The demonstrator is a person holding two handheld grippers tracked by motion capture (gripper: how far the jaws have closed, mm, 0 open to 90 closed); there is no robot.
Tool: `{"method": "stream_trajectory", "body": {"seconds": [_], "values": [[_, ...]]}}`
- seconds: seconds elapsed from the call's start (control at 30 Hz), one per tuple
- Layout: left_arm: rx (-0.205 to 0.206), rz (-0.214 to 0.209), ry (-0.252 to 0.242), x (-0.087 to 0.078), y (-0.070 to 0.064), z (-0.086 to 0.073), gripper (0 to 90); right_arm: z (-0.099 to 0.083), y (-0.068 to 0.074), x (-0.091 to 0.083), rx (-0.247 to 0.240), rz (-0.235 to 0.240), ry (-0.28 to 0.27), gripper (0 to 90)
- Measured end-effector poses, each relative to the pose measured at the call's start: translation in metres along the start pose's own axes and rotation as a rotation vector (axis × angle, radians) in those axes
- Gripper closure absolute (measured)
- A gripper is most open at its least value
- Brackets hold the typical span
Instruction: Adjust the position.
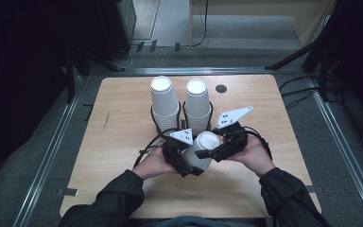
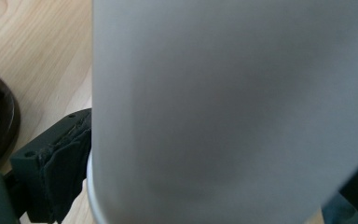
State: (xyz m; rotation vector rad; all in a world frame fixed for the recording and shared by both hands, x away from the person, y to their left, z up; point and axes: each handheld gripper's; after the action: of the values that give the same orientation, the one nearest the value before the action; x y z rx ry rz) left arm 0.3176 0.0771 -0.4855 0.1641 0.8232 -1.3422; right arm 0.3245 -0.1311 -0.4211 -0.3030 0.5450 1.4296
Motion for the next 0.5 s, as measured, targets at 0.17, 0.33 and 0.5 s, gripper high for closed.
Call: {"method": "stream_trajectory", "body": {"seconds": [0.17, 0.33, 0.5], "values": [[0.025, 0.011, -0.040, -0.0045, -0.0021, -0.0005, 10.6, -0.0004, -0.0020, -0.0019, 0.015, 0.016, -0.024, 24.9], [0.042, 0.015, -0.016, -0.0073, -0.0009, 0.0012, 14.5, -0.0026, -0.0043, -0.0023, 0.041, 0.025, -0.018, 24.8], [0.033, -0.014, 0.012, -0.0102, 0.0005, 0.0029, 17.1, -0.0036, -0.0064, -0.0038, 0.052, 0.037, -0.023, 23.8]]}}
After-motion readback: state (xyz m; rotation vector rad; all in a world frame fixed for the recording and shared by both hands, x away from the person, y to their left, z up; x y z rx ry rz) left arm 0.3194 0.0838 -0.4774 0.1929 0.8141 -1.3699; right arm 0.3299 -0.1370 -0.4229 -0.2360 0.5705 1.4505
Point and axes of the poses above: each handheld gripper's, and its own axes: x roughly forward along the jaws, z roughly out of its top, y roughly to its left, and after that the axes turned 8 degrees about -x, right-handed
